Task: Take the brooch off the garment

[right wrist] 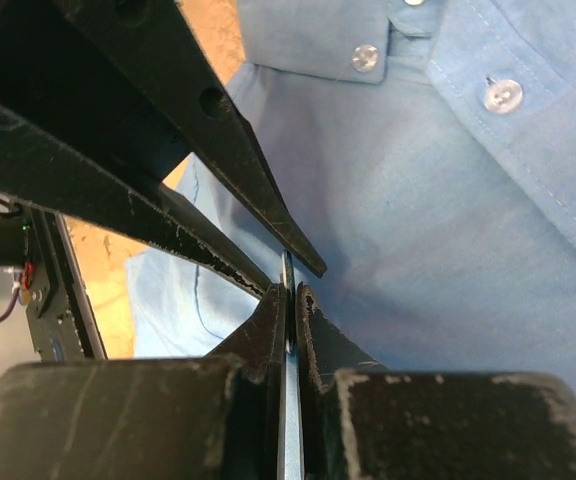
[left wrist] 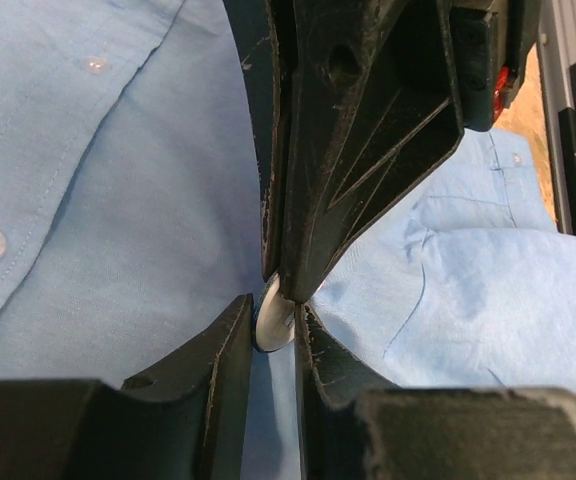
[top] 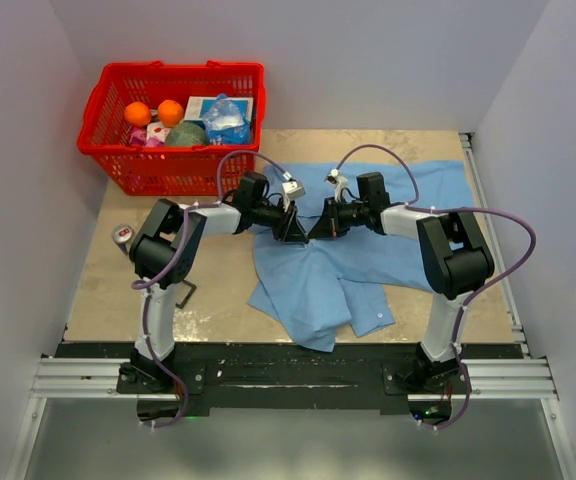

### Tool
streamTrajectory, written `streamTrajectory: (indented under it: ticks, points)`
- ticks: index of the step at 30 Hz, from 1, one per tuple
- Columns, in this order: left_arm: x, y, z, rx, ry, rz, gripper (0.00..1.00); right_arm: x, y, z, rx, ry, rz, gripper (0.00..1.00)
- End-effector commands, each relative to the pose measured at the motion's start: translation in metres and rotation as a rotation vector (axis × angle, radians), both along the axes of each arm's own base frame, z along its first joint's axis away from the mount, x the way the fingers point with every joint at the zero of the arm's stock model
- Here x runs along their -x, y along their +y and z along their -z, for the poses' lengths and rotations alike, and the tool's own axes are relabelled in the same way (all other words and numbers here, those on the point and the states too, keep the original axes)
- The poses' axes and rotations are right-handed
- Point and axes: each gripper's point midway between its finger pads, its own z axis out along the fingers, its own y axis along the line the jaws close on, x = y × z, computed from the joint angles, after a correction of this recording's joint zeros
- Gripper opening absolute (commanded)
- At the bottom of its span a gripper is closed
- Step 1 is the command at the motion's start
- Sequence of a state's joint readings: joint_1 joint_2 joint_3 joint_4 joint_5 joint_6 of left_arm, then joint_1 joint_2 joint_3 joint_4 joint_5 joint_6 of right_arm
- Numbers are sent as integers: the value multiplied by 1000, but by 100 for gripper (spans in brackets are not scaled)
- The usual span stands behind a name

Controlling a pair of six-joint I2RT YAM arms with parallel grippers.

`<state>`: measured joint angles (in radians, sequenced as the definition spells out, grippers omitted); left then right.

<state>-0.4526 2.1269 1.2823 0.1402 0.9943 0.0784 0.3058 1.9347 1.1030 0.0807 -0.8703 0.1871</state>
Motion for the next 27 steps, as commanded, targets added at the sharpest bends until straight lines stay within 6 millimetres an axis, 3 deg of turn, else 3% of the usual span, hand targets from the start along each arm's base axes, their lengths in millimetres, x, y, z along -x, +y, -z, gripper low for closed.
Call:
streamTrajectory:
  ticks: [1,10,14,15,20,24,27]
  points:
    - [-9,-4,-1,-37,-67,-92,18,-5,9,-26,-52,-17,5,0]
    - [-25,-13,-4,-32,-106,-244,8,-3,6,-26,-13,37,-1,0]
    - [-35,-14,-25,37,-125,-316,7,-2,2,-31,33,35,-20,0]
    - [-38,-16,-38,74,-145,-320,7,-3,1,-31,45,31,-22,0]
    - [-16,-20,-52,126,-92,-231,18,-11,1,-39,44,5,-29,0]
    - [22,-17,-55,137,-66,-51,30,-17,7,-51,14,-33,-55,0]
    - [36,-15,-54,132,-44,14,33,-20,9,-56,4,-60,-78,0]
